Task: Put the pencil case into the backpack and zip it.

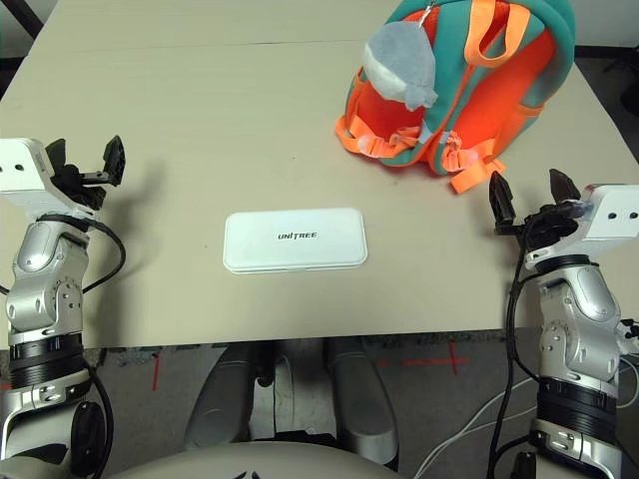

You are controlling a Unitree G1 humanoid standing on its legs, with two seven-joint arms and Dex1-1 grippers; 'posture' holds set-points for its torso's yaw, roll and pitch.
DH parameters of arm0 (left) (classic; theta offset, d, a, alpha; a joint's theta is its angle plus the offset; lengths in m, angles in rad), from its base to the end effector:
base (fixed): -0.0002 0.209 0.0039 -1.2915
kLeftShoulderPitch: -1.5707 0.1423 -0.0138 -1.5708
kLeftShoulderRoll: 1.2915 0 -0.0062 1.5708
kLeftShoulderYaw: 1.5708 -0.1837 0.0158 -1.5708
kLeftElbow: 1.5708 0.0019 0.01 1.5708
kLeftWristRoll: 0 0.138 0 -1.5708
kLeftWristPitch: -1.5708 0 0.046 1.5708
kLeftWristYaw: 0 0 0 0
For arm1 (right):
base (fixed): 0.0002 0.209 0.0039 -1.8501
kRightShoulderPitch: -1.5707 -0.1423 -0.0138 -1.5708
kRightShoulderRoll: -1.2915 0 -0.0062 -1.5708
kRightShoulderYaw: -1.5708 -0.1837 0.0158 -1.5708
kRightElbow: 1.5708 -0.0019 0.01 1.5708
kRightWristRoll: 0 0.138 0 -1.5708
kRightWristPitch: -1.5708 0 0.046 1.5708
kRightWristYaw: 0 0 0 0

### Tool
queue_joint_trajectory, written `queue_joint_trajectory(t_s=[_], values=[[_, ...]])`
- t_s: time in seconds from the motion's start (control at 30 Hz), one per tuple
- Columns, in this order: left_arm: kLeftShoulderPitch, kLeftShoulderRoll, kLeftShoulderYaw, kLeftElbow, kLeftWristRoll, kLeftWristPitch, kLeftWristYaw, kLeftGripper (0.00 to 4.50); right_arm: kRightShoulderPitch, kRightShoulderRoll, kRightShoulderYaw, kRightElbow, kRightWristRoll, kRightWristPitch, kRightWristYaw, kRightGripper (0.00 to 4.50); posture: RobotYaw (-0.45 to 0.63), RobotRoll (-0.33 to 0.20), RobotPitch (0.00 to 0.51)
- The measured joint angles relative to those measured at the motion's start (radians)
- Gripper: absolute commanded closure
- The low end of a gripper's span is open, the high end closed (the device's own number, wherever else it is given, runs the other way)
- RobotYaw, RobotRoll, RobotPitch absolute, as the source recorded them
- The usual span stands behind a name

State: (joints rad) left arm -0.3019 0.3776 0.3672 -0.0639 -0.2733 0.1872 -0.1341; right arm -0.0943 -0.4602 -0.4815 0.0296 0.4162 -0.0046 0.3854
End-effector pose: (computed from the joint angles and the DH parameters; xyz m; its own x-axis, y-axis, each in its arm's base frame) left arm 0.2402 0.2650 0.1486 0.9532 0.1203 0.2774 -0.1350 0.9903 0.0342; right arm 0.1970 -0.3140 0.1180 0.9650 -0.0320 0.2601 0.0491 0.9970 -0.0595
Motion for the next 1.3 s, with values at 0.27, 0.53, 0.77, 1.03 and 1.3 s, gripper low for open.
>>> queue_joint_trajectory(t_s=[0.27,0.53,0.77,1.03,1.3], values=[[-0.047,0.002,-0.014,0.003,-0.008,0.011,-0.013,0.00,0.030,-0.081,-0.009,-0.063,0.006,0.021,0.024,0.02,-0.10,0.000,0.300],[-0.151,0.195,0.057,-0.040,-0.289,0.350,-0.194,0.00,0.008,-0.325,-0.065,-0.129,0.295,0.532,0.135,0.02,-0.04,0.000,0.281],[-0.225,0.316,0.214,0.078,-0.679,0.852,-0.262,0.00,-0.045,-0.363,-0.033,-0.124,0.429,0.843,0.180,0.66,-0.01,0.000,0.268],[-0.266,0.315,0.243,0.282,-0.841,1.214,-0.260,0.00,-0.118,-0.332,0.094,-0.151,0.488,1.062,0.177,3.64,-0.01,0.000,0.271],[-0.233,0.334,0.082,0.285,-1.003,1.410,-0.288,0.00,-0.190,-0.271,0.207,-0.147,0.445,1.128,0.134,4.43,0.00,0.000,0.288]])
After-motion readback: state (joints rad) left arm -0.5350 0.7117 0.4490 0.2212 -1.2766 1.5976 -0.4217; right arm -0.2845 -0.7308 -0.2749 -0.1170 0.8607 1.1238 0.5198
